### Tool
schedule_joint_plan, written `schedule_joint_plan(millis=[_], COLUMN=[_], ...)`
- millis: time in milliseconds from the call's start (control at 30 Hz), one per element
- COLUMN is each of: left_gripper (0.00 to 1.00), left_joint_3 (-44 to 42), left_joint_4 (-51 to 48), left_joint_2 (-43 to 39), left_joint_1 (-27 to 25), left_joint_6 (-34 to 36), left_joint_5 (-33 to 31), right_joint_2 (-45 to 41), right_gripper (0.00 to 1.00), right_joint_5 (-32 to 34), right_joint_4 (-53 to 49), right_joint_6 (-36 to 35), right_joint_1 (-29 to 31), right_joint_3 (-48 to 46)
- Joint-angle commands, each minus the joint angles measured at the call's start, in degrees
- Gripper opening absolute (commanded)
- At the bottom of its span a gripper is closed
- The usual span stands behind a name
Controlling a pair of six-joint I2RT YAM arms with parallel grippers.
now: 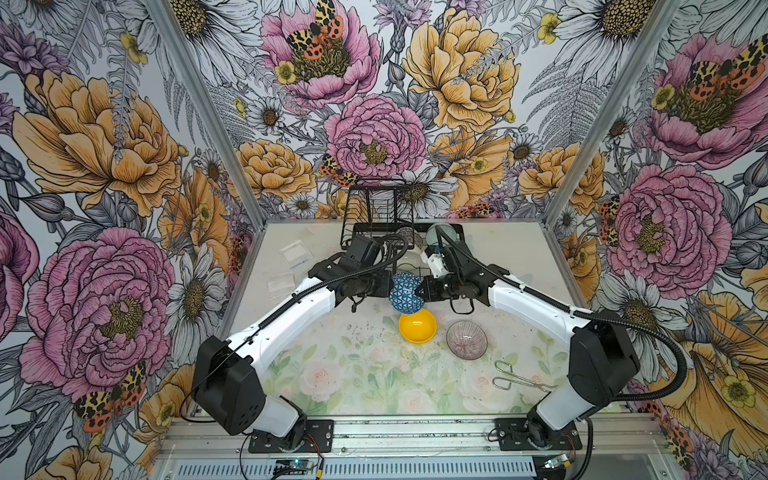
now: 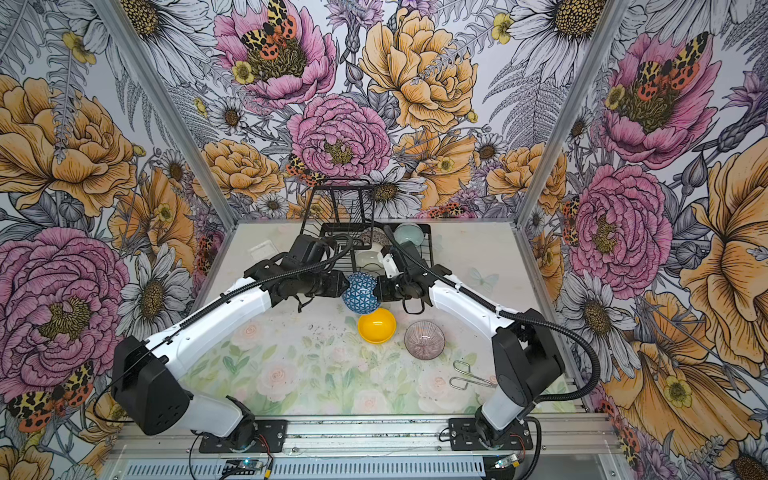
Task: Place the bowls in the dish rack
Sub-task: 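Close the right gripper on the blue bowl's rim while the left gripper releases and withdraws, then carry the blue bowl with the right gripper into the rack beside the teal bowl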
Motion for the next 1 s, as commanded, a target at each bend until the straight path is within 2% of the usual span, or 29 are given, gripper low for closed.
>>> schedule_joint_plan(millis=[0,267,400,700,967], left_gripper=[0.44,0.79,0.99,0.99,0.99], left_joint_3=[-0.18,-0.54,-1.82,-5.36,-10.88], left_joint_4=[2.38,2.24,2.18,0.72,0.27], left_joint_2=[-3.13,-6.5,-8.6,-13.52,-15.76], left_joint_1=[0.03,0.12,0.37,5.02,14.89], left_joint_6=[1.23,1.35,1.6,1.58,0.83], left_joint_5=[-0.13,-2.07,-4.37,-7.98,-9.23], right_joint_2=[-3.5,-5.4,-6.79,-12.2,-14.41], right_gripper=[0.0,0.0,0.0,0.0,0.0], right_joint_5=[-1.94,-0.7,2.18,15.79,32.14], right_joint_4=[1.95,0.56,-0.95,-3.72,-1.19], right_joint_6=[-1.61,-3.0,-4.91,-12.74,-23.75], right_joint_1=[0.03,-1.08,-2.09,-5.31,-7.07], right_joint_3=[0.48,0.01,-0.39,-1.23,-0.51])
